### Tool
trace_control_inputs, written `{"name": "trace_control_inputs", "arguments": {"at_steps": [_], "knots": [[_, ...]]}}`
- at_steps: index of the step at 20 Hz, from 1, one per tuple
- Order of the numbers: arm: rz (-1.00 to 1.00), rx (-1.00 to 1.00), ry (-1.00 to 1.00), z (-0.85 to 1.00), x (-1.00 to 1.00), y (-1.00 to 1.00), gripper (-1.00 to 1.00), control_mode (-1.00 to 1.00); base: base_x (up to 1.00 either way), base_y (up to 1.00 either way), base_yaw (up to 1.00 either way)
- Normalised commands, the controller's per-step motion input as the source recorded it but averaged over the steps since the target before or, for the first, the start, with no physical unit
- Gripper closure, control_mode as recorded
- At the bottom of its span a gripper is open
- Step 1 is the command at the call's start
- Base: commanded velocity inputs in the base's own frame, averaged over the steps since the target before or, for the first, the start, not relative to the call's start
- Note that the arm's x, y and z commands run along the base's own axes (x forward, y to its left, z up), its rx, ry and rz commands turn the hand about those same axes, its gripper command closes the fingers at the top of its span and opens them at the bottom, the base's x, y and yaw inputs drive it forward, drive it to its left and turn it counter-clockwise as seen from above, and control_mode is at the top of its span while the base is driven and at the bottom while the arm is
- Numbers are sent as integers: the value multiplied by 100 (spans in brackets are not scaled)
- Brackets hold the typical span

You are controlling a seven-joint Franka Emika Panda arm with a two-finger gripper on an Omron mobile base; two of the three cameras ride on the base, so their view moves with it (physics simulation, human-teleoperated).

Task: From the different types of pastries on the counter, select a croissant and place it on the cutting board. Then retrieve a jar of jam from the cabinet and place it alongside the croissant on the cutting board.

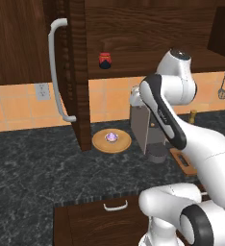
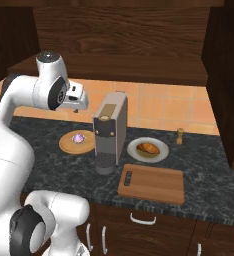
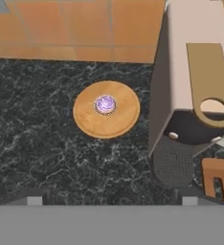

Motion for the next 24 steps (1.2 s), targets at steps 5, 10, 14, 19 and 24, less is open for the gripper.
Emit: {"name": "trace_control_inputs", "arguments": {"at_steps": [5,10,14,19,24], "knots": [[11,1,-9,29,17,25,-100,-100,0,0,0],[17,4,-19,56,36,31,-100,-100,0,0,0],[11,0,-5,43,31,8,-100,-100,0,0,0],[7,0,-19,70,39,24,-100,-100,0,0,0],[2,0,-11,28,41,23,-100,-100,0,0,0]]}}
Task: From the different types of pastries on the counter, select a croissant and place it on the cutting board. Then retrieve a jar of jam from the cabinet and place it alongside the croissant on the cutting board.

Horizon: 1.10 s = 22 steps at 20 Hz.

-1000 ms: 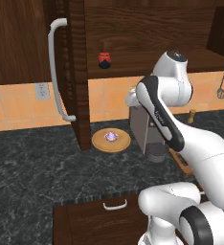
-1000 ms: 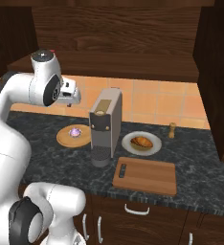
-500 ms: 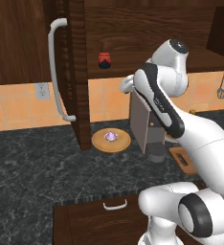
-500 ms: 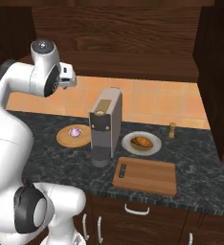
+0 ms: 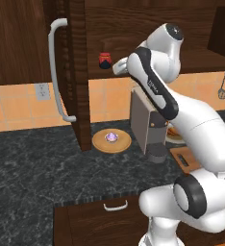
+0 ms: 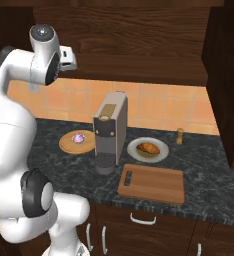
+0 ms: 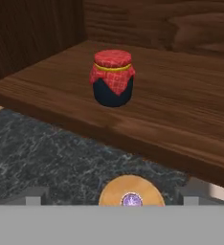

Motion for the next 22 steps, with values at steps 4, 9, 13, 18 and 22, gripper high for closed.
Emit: {"name": "trace_control_inputs", "arguments": {"at_steps": [4,9,13,18,22], "knots": [[1,0,-10,16,24,31,-100,-100,0,0,0],[-2,0,0,4,52,29,-100,-100,0,0,0],[-5,0,0,23,80,42,-100,-100,0,0,0],[0,0,0,14,32,11,-100,-100,0,0,0],[3,0,0,3,9,0,-100,-100,0,0,0]]}}
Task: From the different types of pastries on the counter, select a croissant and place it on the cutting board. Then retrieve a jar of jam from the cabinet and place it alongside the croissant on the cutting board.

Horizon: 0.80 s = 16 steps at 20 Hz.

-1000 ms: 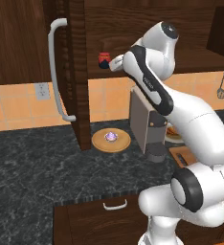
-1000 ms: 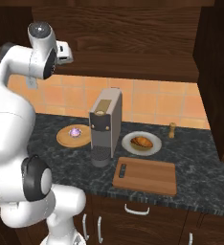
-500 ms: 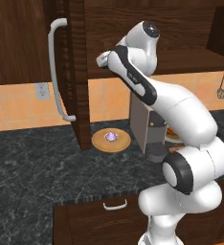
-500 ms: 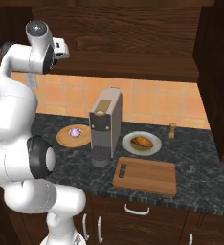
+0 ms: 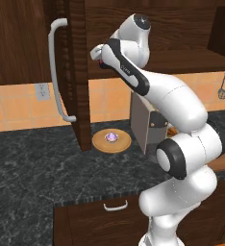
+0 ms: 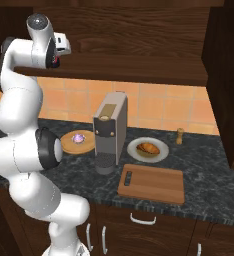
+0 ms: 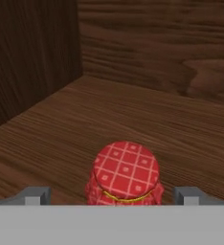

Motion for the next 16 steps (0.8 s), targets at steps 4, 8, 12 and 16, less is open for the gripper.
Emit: {"name": "trace_control_inputs", "arguments": {"at_steps": [4,8,12,16], "knots": [[0,-2,1,-10,0,0,-100,-100,0,0,0],[0,-2,1,-7,0,0,-100,-100,0,0,0],[0,-5,1,-18,15,0,-100,-100,0,0,0],[0,-4,1,-14,16,0,-100,-100,0,0,0]]}}
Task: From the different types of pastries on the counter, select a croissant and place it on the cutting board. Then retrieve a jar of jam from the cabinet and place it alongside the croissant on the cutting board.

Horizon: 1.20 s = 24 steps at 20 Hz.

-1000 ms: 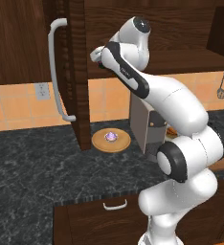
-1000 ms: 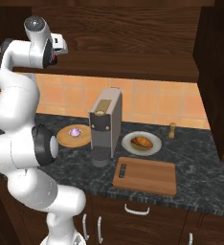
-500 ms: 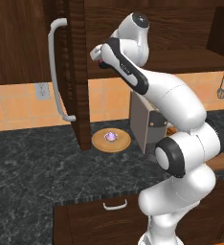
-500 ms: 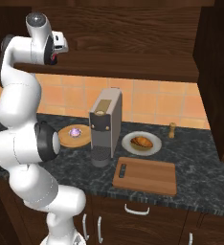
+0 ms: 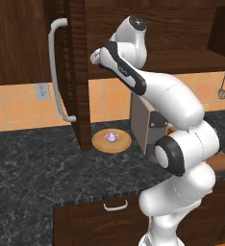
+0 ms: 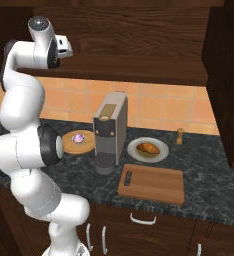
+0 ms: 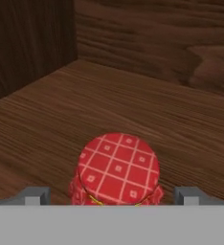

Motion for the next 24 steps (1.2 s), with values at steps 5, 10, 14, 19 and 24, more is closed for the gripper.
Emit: {"name": "trace_control_inputs", "arguments": {"at_steps": [5,10,14,19,24], "knots": [[0,0,0,0,28,0,-100,-100,0,0,0],[0,0,1,0,26,0,100,-100,0,0,0],[0,0,1,0,-11,3,100,-100,0,0,0],[0,5,4,0,-76,2,100,-100,0,0,0],[0,7,-1,-5,-100,-1,100,-100,0,0,0]]}}
